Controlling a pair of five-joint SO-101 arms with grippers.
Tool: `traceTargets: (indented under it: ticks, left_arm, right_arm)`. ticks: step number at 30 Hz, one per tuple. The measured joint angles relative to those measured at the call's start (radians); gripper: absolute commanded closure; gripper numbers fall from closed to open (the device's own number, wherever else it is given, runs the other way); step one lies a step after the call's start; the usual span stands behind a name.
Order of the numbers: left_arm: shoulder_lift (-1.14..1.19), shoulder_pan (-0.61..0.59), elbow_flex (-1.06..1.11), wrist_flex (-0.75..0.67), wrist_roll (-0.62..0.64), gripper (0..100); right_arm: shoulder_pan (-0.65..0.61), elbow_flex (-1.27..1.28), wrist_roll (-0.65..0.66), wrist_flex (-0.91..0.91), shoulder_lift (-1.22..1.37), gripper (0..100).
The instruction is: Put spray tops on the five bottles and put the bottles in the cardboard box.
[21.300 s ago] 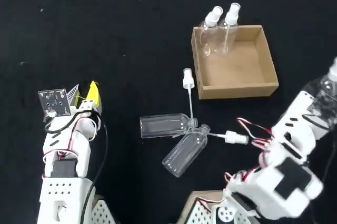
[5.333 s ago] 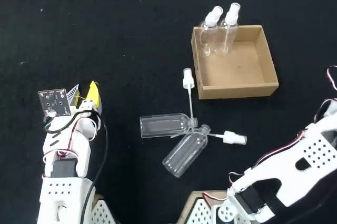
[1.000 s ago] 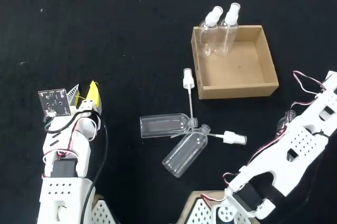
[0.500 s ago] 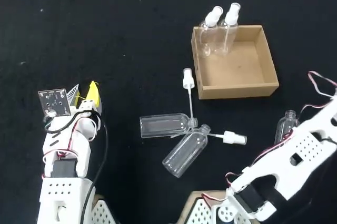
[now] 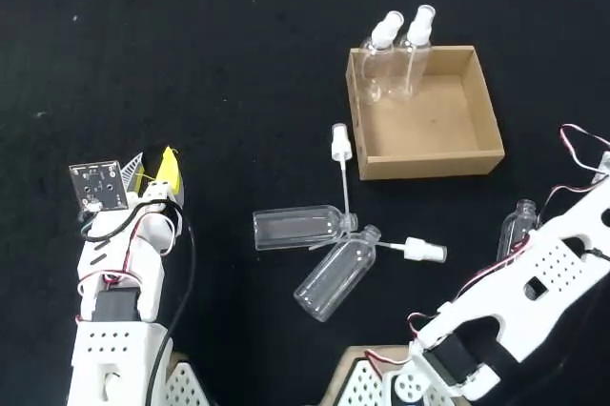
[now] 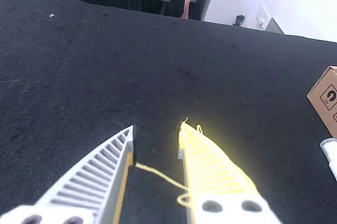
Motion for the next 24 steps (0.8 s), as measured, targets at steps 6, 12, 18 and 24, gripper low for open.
traceTargets:
  ticks: [6,12,18,24]
  left_arm:
    - [0.000,0.000,0.000,0.000,0.000,86]
    - [0.000,0.000,0.000,0.000,0.000,86]
    - [0.000,0.000,0.000,0.000,0.000,86]
    - [0.000,0.000,0.000,0.000,0.000,86]
  right_arm:
    - [-0.011,0.000,-0.002,-0.198,0.003,74.8]
    - [-0.037,0.000,-0.002,-0.491,0.120,74.8]
    - [-0.066,0.000,-0.002,-0.746,0.245,74.8]
    - [-0.074,0.000,-0.003,-0.815,0.287,77.6]
